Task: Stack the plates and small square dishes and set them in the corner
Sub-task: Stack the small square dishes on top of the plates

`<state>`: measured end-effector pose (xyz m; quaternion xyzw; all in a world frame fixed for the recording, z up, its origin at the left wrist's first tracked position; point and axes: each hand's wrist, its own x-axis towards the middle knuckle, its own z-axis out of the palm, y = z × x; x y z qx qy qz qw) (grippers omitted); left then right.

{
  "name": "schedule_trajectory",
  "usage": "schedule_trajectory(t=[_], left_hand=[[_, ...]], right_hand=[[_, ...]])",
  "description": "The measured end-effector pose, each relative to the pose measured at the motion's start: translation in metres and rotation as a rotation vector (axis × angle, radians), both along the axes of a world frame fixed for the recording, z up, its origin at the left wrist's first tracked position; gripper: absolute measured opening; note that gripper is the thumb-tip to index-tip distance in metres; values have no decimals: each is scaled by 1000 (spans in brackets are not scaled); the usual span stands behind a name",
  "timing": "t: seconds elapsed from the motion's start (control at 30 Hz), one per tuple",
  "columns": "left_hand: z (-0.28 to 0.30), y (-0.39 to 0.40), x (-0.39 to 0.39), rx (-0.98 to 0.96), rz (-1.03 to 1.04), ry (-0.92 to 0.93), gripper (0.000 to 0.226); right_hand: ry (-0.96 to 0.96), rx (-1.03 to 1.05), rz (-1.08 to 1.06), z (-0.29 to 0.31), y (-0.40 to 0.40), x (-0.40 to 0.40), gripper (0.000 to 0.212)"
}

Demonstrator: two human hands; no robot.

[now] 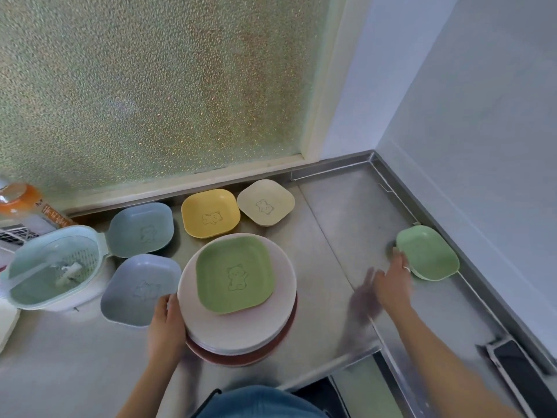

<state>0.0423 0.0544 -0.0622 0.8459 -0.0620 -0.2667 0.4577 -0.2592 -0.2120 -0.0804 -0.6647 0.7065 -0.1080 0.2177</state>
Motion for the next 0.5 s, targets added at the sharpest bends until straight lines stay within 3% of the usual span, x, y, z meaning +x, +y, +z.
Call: schedule_trajectory(t=[0.23,0.33,0.5], left_hand=[[-2,-2,0,3,18,-18,42],[-1,-2,0,18,19,-19,43],[0,-2,1,10,23,-13,29]], right_hand=[[162,113,-46,-10,-25,-16,55],[196,118,-64,-13,-30,-14,57],[298,121,-49,-8,-22,-7,35]])
